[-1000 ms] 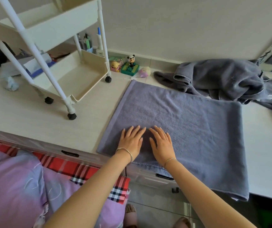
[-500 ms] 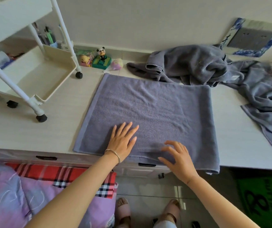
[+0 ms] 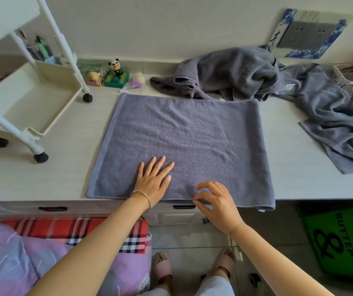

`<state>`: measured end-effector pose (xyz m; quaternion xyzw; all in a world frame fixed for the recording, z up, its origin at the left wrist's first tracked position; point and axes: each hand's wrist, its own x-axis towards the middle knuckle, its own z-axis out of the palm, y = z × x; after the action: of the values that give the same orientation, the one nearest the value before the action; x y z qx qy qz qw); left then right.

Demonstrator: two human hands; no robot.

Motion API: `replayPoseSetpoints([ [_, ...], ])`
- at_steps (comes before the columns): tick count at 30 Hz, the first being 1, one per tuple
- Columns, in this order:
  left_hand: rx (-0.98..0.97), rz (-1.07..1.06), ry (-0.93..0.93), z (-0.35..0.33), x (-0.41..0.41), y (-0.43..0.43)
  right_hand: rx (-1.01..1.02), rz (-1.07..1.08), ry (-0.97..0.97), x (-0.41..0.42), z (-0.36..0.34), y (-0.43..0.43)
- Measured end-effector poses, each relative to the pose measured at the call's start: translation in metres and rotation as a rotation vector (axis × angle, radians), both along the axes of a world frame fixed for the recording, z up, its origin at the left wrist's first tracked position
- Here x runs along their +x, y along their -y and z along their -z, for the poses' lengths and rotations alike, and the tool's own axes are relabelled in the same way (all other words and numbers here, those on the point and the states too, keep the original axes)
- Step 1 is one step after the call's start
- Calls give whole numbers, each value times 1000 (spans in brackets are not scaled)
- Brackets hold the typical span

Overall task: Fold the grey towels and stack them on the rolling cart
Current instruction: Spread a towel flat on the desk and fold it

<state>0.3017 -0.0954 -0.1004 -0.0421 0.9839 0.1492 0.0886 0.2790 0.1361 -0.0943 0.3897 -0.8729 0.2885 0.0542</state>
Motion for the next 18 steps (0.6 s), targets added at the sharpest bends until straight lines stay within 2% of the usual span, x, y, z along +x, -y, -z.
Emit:
replayPoseSetpoints([
  [4, 21, -50, -43, -4, -5, -11, 55, -55, 26, -1, 5, -8],
  [6, 24, -78, -115, -8, -16, -22, -6, 46, 53, -11, -2, -6],
  [8, -3, -49, -112, -11, -27, -35, -13, 203, 110, -28, -8, -3],
  [11, -89, 4, -46, -4, -34, -50, 218, 300, 205, -51, -2, -12],
  [13, -132, 2, -30, 3, -34, -51, 393, 311, 190, -58, 7, -28],
  [18, -113, 10, -47, 3, -36, -50, 495, 440, 154, -68, 8, -66],
])
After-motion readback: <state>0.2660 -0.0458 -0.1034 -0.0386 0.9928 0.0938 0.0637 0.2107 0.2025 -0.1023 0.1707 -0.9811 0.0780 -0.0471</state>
